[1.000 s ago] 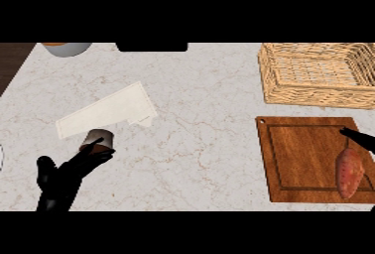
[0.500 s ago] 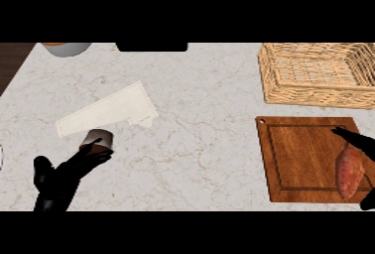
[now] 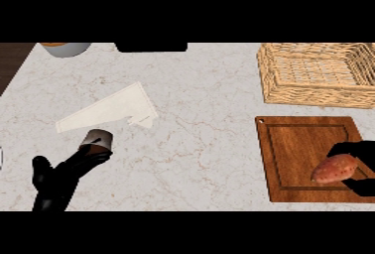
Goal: Pick the sweet potato from the cutting board and place it in the basket
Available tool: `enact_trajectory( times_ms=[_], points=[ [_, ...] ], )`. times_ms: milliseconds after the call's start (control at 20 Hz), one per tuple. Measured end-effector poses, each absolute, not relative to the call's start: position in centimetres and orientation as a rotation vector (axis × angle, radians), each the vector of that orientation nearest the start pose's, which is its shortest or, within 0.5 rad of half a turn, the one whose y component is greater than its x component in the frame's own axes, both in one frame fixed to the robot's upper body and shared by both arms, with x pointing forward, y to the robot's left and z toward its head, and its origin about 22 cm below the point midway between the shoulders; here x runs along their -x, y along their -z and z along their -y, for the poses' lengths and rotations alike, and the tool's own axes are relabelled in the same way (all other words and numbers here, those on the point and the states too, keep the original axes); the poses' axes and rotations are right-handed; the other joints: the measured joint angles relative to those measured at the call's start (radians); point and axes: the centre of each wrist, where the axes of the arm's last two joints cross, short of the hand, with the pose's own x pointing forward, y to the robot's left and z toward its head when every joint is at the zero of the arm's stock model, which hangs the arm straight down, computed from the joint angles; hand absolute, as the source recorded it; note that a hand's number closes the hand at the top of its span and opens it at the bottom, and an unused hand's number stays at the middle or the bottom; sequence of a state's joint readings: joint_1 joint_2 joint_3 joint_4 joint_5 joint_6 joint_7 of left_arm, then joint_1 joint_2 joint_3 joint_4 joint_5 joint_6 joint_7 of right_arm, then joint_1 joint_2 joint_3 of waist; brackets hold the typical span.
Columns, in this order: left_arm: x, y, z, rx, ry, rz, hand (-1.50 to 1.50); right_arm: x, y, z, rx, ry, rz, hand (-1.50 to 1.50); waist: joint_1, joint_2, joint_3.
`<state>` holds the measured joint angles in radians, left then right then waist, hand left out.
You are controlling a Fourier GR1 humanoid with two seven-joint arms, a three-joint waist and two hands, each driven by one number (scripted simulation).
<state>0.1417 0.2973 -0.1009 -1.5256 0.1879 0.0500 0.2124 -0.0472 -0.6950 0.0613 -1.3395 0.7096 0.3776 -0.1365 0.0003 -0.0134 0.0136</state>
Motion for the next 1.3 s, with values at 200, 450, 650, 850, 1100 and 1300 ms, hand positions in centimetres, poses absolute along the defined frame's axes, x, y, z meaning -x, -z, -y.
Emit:
enact_trajectory(
  times_ms=[200, 450, 650, 850, 1100, 1300],
  points=[
    [-20.1, 2.5, -28.8, -0.102, 0.057, 1.162, 0.0, -24.8, -3.5, 39.6, 0.681, -1.36, 0.971, 1.5, 0.002, 0.0, 0.0],
    [-20.3, 2.2, -28.9, -0.102, 0.064, 1.155, 0.0, -25.9, -2.8, 35.8, 0.735, -1.388, 0.976, 1.5, 0.003, -0.001, -0.007],
    [-20.3, 2.2, -28.4, -0.09, 0.074, 1.17, 0.0, -27.6, -2.3, 27.1, 0.79, -1.384, 0.984, 1.5, 0.02, 0.0, -0.014],
    [-20.3, 2.2, -28.2, -0.096, 0.076, 1.166, 0.0, -28.3, -2.7, 18.4, 0.845, -1.352, 1.011, 1.5, 0.021, 0.001, -0.008],
    [-20.1, 2.1, -28.5, -0.098, 0.069, 1.16, 0.0, -28.7, -5.4, 12.5, 0.875, -1.168, 1.153, 1.5, 0.013, 0.003, -0.003],
    [-19.9, 2.1, -28.8, -0.1, 0.063, 1.158, 0.0, -28.6, -9.3, 12.1, 0.761, -0.81, 1.401, 1.5, 0.007, 0.004, 0.0]
  ],
)
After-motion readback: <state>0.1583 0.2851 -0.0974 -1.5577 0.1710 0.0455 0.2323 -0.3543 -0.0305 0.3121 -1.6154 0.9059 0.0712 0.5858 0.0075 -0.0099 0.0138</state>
